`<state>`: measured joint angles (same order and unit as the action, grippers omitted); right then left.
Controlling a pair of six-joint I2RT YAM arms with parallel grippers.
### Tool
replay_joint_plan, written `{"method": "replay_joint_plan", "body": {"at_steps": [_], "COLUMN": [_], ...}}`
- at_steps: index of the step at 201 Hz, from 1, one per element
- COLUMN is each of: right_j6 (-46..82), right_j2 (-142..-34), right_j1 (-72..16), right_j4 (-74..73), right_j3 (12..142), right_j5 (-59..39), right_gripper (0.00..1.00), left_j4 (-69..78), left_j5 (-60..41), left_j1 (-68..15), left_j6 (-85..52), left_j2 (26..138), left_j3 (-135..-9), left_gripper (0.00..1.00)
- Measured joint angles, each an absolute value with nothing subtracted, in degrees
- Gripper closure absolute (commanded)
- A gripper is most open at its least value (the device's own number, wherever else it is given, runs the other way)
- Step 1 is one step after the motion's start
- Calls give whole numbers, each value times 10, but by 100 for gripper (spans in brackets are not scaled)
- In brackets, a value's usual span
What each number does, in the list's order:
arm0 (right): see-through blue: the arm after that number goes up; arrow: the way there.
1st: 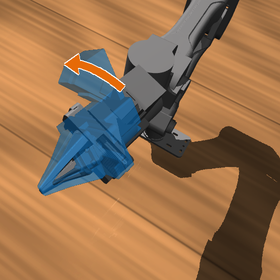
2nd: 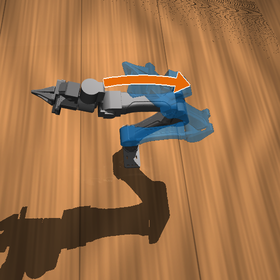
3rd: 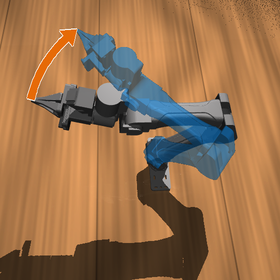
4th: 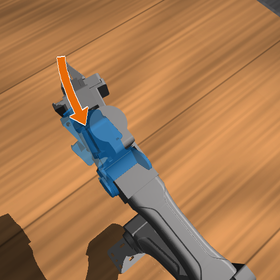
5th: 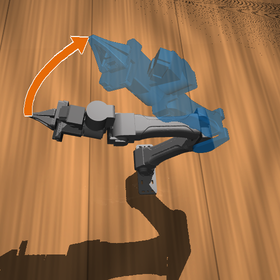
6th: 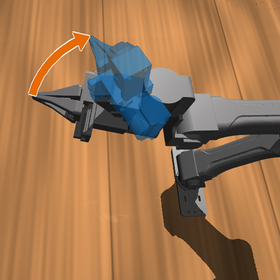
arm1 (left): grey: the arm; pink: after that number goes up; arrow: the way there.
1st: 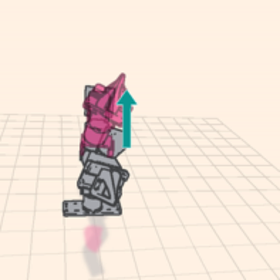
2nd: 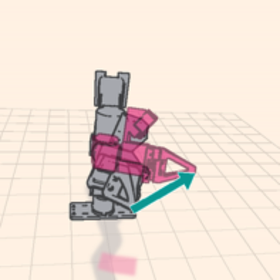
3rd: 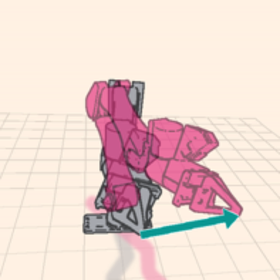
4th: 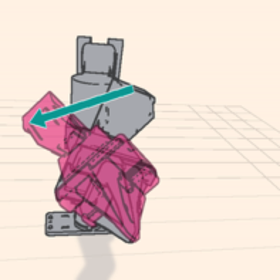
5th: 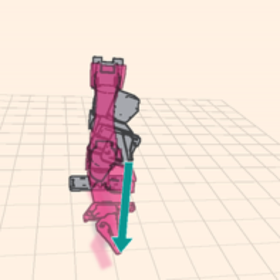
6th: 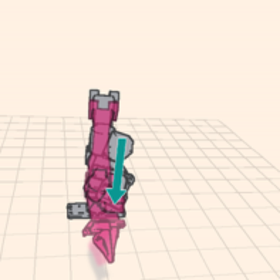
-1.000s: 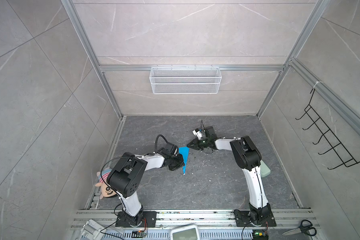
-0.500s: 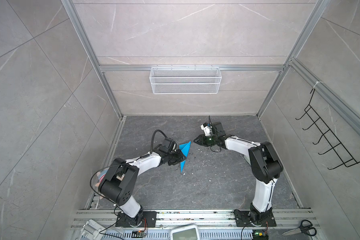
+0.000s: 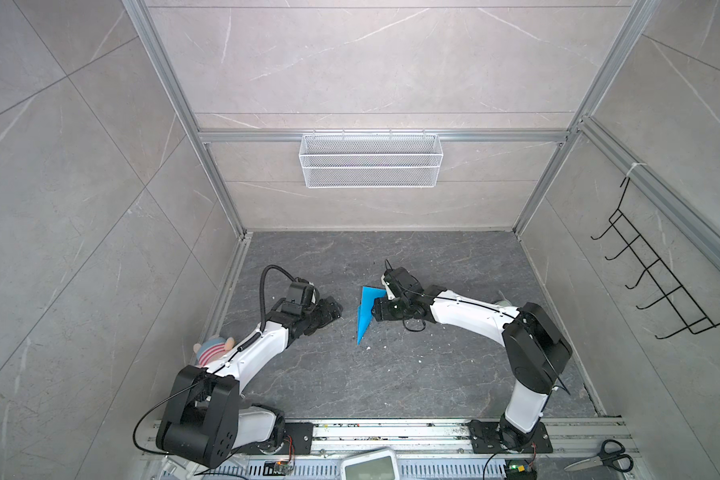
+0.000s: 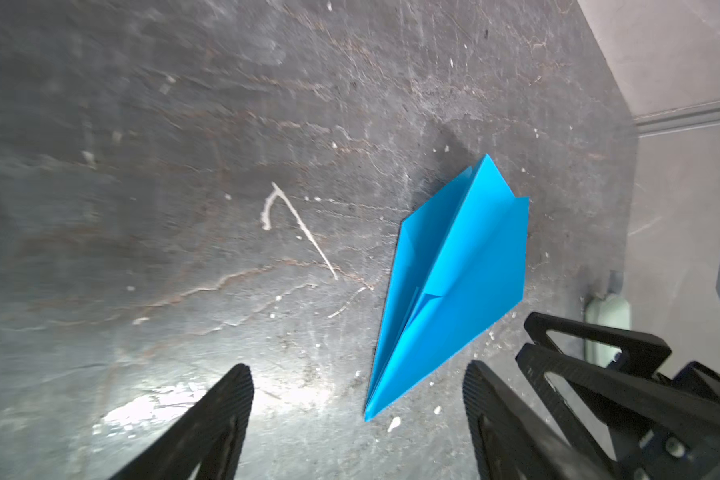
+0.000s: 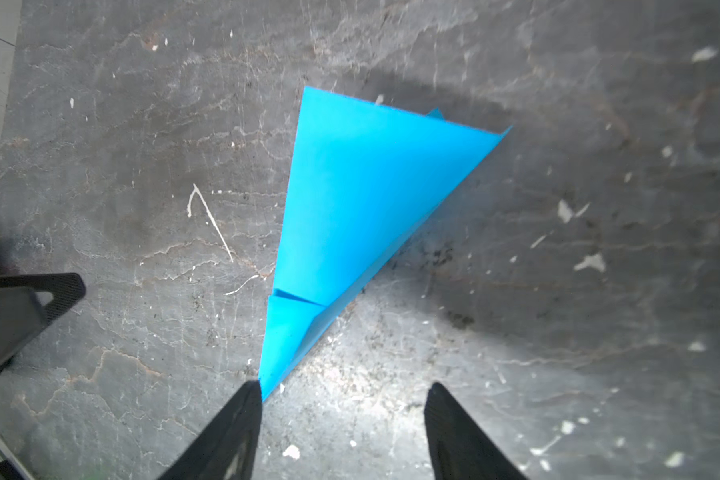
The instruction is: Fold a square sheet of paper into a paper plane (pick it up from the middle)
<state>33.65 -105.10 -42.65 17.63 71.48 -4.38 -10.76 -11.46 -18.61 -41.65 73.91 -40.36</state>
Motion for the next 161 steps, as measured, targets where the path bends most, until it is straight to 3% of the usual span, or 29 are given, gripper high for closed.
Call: {"method": "replay_joint_plan", "body": {"at_steps": [31,51,72,96,120,161], "right_j6": [376,397,420,445,459,469], "right_j2": [-1098,-1128,-1147,-1155,-1155,-1143], "right_j1": [-438,-439,-439,-439,-437,-420], "right_j4": [193,209,221,228,225,190], "right_j3": [753,778,792,795,791,736], "right_j5": [-40,-29,-16,-4,6,-5], "right_gripper": [36,45,64,76,87,94], "left_j4": [-123,-124,-124,-124,-124,-107], "left_j5": [-99,-95,-96,-106,-121,-147], "left_j1": [-184,-184,-184,-184,-184,-208], "left_j6": [-403,-399,-394,-389,-387,-392], "left_j2": [736,736,738,748,760,790], "left_j3": [-404,-404,-404,-404,-409,-422], "left_gripper": [10,11,11,11,11,13]}}
